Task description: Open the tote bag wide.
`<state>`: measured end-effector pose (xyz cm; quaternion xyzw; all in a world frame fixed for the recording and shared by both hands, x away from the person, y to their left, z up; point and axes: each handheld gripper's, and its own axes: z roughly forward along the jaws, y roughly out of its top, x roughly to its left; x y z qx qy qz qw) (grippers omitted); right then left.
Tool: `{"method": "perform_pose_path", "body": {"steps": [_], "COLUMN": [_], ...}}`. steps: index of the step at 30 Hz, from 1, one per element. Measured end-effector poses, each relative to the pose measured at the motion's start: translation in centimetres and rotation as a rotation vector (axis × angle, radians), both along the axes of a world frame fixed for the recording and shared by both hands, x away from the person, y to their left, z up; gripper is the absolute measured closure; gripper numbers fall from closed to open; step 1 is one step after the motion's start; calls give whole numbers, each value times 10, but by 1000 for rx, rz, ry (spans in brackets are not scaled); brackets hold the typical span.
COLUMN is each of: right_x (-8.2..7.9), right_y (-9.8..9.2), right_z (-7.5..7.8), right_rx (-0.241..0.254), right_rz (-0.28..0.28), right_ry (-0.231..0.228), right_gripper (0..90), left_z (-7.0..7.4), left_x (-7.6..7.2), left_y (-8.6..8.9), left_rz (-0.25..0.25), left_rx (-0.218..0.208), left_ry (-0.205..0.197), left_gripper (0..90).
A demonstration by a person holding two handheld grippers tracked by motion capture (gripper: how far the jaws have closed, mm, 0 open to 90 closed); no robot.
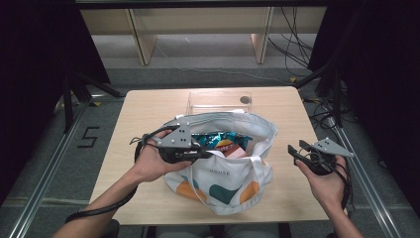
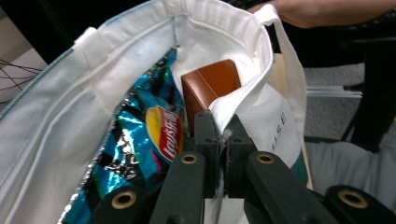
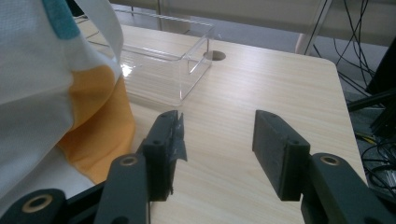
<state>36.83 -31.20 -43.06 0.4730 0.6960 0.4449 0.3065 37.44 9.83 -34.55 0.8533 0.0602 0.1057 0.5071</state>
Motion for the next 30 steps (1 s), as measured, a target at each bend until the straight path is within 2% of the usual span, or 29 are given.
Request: {"method": "perform_pose_path", "body": {"steps": [2,4,6,7,8,9,12,14,15,16,17,18,19,20,22,25,27,28,29,30], "right_x": [1,2,1,0,1,0,0,3,2,3,0,1,1,-4,-6,-9,-14,-15,-18,-20], "right_y": [0,-1,2,2,1,2,2,-1,1,-1,0,-1,-1,2,5,9,15,18,21,24], "right_z": [0,1,1,1,1,1,1,0,1,3,7,12,12,22,29,34,43,48,54,60], "right_rx": [-2,-14,21,18,8,18,19,-9,16,2,31,21,21,39,45,48,58,56,76,85], "right_rz": [1,11,2,-8,-1,-12,-13,4,-7,13,3,25,25,35,63,68,119,139,162,186], "right_ry": [-2,-7,16,21,14,26,22,6,12,-13,1,-41,-41,-59,-76,-71,-86,-101,-103,-119], "right_gripper": [515,515,515,515,515,515,515,515,515,515,520,533,533,567,576,587,634,652,666,675], "left_z": [0,0,-3,-5,-5,-6,-9,-12,-13,-15,-15,-16,-16,-19,-20,-20,-21,-22,-24,-24], "left_x": [-3,-4,-4,-6,-7,-8,-12,-16,-16,-17,-16,-16,-16,-17,-19,-21,-21,-20,-19,-18], "left_y": [0,1,0,0,0,-1,-2,-2,-2,-1,-1,-1,-1,-2,-3,-3,0,1,2,3], "left_rz": [4,-1,-10,-2,-4,-7,-13,-15,-13,1,-2,0,0,3,3,7,21,35,50,56], "left_rx": [10,19,26,22,26,31,33,42,43,35,38,38,38,46,54,52,55,46,31,11], "left_ry": [11,4,-4,6,3,-3,-15,-46,-49,-40,-48,-48,-48,-61,-77,-79,-99,-90,-84,-96], "left_gripper": [866,865,865,865,864,864,864,863,863,862,862,862,862,862,862,838,803,788,767,722]}}
